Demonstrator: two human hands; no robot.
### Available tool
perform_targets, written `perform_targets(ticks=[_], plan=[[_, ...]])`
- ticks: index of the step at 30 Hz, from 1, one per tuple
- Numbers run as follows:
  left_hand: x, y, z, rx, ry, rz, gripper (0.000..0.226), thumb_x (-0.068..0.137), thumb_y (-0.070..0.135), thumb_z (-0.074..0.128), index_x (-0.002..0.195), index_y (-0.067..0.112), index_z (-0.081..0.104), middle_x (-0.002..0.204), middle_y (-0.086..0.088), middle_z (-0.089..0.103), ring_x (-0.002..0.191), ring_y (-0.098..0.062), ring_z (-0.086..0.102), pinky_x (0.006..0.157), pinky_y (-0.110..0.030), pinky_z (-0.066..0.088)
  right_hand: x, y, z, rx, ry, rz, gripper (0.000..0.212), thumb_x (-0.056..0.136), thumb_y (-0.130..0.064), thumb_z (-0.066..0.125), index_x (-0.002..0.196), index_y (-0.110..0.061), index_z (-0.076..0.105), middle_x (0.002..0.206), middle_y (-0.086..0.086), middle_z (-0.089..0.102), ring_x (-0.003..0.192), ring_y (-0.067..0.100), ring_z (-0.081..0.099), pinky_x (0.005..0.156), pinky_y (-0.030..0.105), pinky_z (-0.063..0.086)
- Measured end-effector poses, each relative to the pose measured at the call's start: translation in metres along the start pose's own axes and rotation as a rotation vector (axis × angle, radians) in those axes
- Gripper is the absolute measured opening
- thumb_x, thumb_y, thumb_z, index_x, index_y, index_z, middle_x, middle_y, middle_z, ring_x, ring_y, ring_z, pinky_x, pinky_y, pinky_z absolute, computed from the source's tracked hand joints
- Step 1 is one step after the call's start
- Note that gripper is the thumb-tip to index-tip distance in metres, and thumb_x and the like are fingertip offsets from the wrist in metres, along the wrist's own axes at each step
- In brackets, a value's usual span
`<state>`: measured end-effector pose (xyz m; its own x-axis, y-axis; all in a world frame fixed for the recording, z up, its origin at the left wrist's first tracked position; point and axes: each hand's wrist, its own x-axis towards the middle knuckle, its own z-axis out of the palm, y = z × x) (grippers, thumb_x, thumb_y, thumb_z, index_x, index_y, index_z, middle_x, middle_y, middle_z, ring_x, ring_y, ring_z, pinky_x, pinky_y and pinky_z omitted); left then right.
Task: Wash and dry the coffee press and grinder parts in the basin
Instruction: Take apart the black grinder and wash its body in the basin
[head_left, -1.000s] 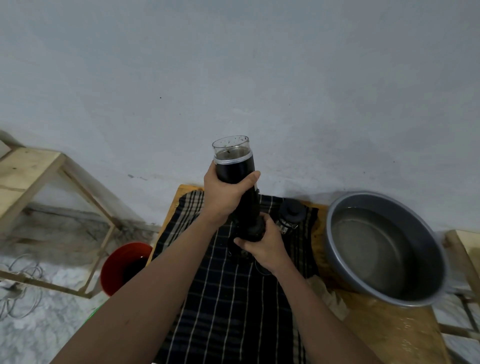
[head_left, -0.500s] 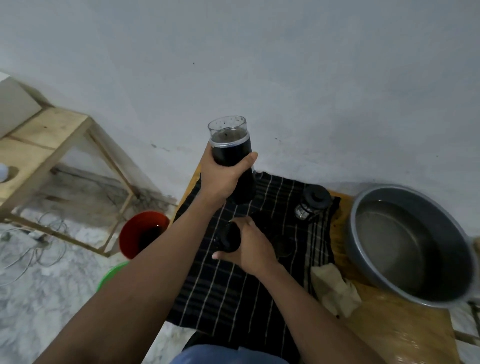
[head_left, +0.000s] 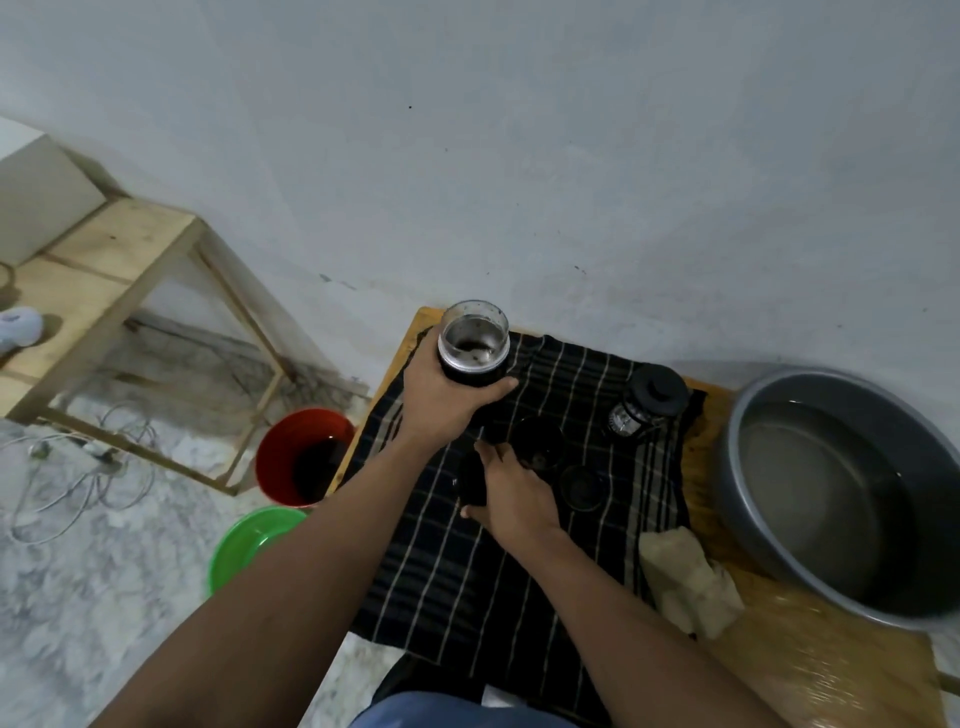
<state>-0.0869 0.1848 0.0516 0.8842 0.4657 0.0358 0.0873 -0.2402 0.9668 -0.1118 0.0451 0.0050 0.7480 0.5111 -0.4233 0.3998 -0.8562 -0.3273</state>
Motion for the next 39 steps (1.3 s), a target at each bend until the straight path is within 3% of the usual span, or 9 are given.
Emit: perform_targets(ticks=[4, 7, 11, 13, 16, 19, 22, 26, 39], plan=[[-0.005, -0.02, -0.002, 0.093, -0.003, 0.021, 0.074, 0.06, 0.031, 0.098, 0.123, 0.024, 0.061, 0.116, 0.01, 0.069, 0.111, -0.004, 0.064, 0.095, -0.028, 0.053, -0.001, 0.004, 0.006, 0.01, 0.021, 0.007, 0.092, 0.085, -0.039, 0.079, 0.156, -0.02, 0.024, 0.147, 0.006, 0.038, 0.12, 0.031, 0.06, 0.089, 0.044, 0.056], [-0.012, -0.029, -0.001, 0.125, 0.01, -0.014, 0.072, 0.058, 0.025, 0.099, 0.117, 0.027, 0.059, 0.106, 0.021, 0.064, 0.101, 0.016, 0.059, 0.085, -0.004, 0.045, -0.001, 0.009, 0.01, 0.008, 0.025, 0.001, 0.093, 0.084, -0.036, 0.08, 0.157, -0.021, 0.024, 0.144, 0.004, 0.038, 0.119, 0.029, 0.06, 0.089, 0.043, 0.055], [-0.018, -0.044, -0.003, 0.159, 0.043, -0.015, 0.075, 0.056, 0.022, 0.099, 0.121, 0.02, 0.061, 0.105, 0.026, 0.06, 0.099, 0.025, 0.053, 0.082, 0.002, 0.039, 0.001, 0.01, 0.015, 0.051, 0.032, -0.028, 0.093, 0.083, -0.033, 0.081, 0.157, -0.022, 0.025, 0.146, 0.001, 0.039, 0.123, 0.028, 0.058, 0.091, 0.043, 0.055], [-0.02, -0.051, -0.003, 0.167, 0.05, -0.028, 0.077, 0.056, 0.022, 0.1, 0.121, 0.021, 0.06, 0.107, 0.022, 0.062, 0.1, 0.023, 0.054, 0.083, 0.002, 0.039, 0.0, 0.013, 0.017, 0.087, 0.021, -0.032, 0.095, 0.082, -0.034, 0.081, 0.157, -0.023, 0.024, 0.149, 0.0, 0.039, 0.126, 0.026, 0.056, 0.094, 0.042, 0.055], [-0.025, -0.061, -0.003, 0.18, 0.042, -0.049, 0.079, 0.055, 0.027, 0.1, 0.124, 0.021, 0.06, 0.116, 0.007, 0.068, 0.104, 0.005, 0.06, 0.086, -0.002, 0.041, -0.004, 0.018, 0.018, 0.126, 0.017, -0.033, 0.095, 0.082, -0.046, 0.078, 0.157, -0.024, 0.024, 0.151, -0.003, 0.037, 0.128, 0.024, 0.053, 0.094, 0.041, 0.055], [-0.032, -0.074, -0.003, 0.173, 0.036, -0.059, 0.079, 0.055, 0.024, 0.1, 0.123, 0.02, 0.06, 0.119, 0.002, 0.068, 0.109, -0.007, 0.062, 0.089, -0.004, 0.043, -0.009, 0.017, 0.018, 0.162, 0.052, -0.024, 0.081, 0.09, -0.052, 0.064, 0.155, -0.021, 0.028, 0.151, -0.002, 0.04, 0.129, 0.023, 0.053, 0.096, 0.04, 0.053], [-0.035, -0.081, -0.003, 0.168, 0.034, -0.07, 0.082, 0.055, 0.029, 0.1, 0.125, 0.02, 0.058, 0.121, 0.004, 0.066, 0.113, -0.009, 0.062, 0.095, -0.016, 0.048, -0.009, 0.014, 0.017, 0.164, 0.062, -0.016, 0.071, 0.092, -0.047, 0.06, 0.152, -0.019, 0.034, 0.149, -0.001, 0.044, 0.128, 0.024, 0.054, 0.097, 0.041, 0.053], [-0.034, -0.086, -0.004, 0.179, 0.023, -0.066, 0.081, 0.056, 0.026, 0.1, 0.125, 0.016, 0.059, 0.119, 0.002, 0.066, 0.11, -0.01, 0.062, 0.088, -0.002, 0.041, -0.006, 0.008, 0.013, 0.168, 0.042, 0.013, 0.071, 0.09, -0.04, 0.066, 0.15, -0.019, 0.036, 0.144, 0.003, 0.047, 0.125, 0.026, 0.056, 0.093, 0.041, 0.054], [-0.031, -0.086, -0.004, 0.213, 0.029, -0.036, 0.083, 0.055, 0.025, 0.1, 0.127, 0.014, 0.06, 0.118, 0.001, 0.067, 0.109, -0.011, 0.062, 0.09, -0.002, 0.039, 0.002, -0.005, 0.01, 0.144, 0.037, 0.08, 0.069, 0.082, -0.029, 0.072, 0.141, -0.015, 0.039, 0.132, 0.008, 0.051, 0.115, 0.03, 0.061, 0.087, 0.042, 0.056]])
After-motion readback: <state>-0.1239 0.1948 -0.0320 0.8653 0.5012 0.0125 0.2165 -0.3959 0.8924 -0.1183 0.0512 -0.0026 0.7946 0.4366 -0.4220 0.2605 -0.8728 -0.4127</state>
